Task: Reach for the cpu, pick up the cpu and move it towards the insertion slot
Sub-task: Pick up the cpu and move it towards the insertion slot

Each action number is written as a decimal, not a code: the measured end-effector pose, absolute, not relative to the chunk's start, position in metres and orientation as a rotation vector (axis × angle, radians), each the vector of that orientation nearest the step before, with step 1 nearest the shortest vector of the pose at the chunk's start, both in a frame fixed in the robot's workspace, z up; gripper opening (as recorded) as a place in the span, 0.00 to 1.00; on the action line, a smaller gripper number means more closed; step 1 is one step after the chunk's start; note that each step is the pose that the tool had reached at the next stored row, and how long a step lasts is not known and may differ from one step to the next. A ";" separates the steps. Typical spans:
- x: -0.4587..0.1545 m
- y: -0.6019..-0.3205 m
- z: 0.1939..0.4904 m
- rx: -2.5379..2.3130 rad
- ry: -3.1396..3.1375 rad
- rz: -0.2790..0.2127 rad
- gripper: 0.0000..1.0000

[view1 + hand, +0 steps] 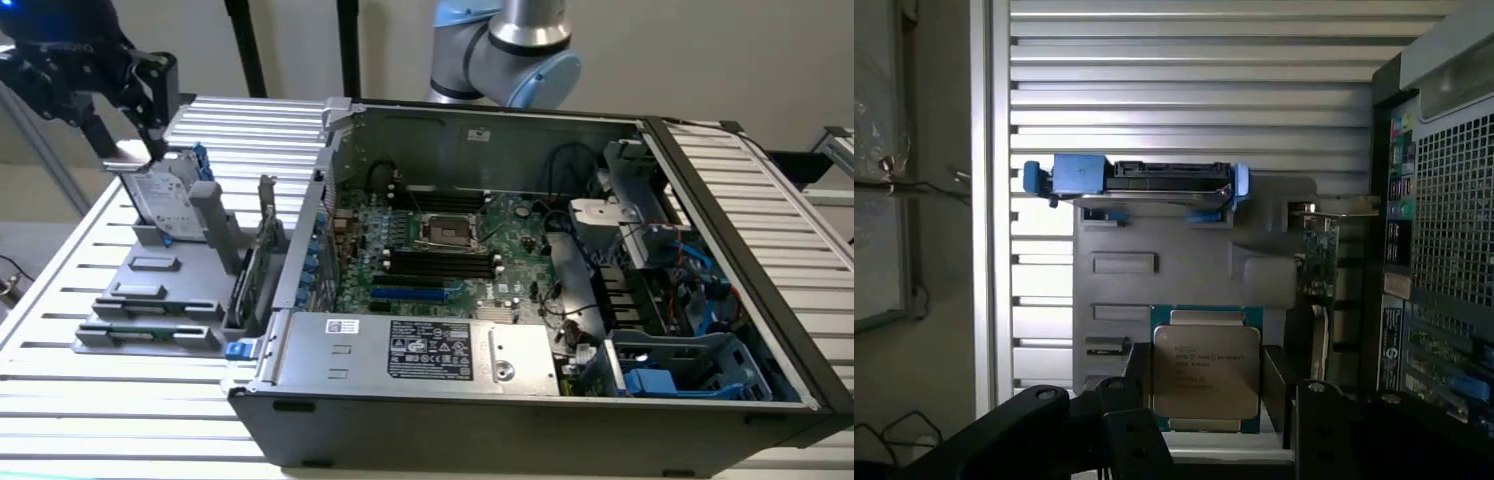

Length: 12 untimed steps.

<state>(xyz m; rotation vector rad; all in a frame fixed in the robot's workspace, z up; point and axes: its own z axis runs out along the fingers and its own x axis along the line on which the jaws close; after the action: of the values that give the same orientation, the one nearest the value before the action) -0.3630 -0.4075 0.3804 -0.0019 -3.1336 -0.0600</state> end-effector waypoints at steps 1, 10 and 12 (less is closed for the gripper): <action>-0.359 -0.408 0.384 -0.002 -3.133 -0.060 0.54; -0.318 -0.408 0.397 -0.002 -3.133 -0.060 0.54; -0.309 -0.408 0.399 -0.002 -3.133 -0.060 0.54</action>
<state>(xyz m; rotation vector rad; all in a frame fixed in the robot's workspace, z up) -0.3085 -0.4075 0.3991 -0.0019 -3.1331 -0.0598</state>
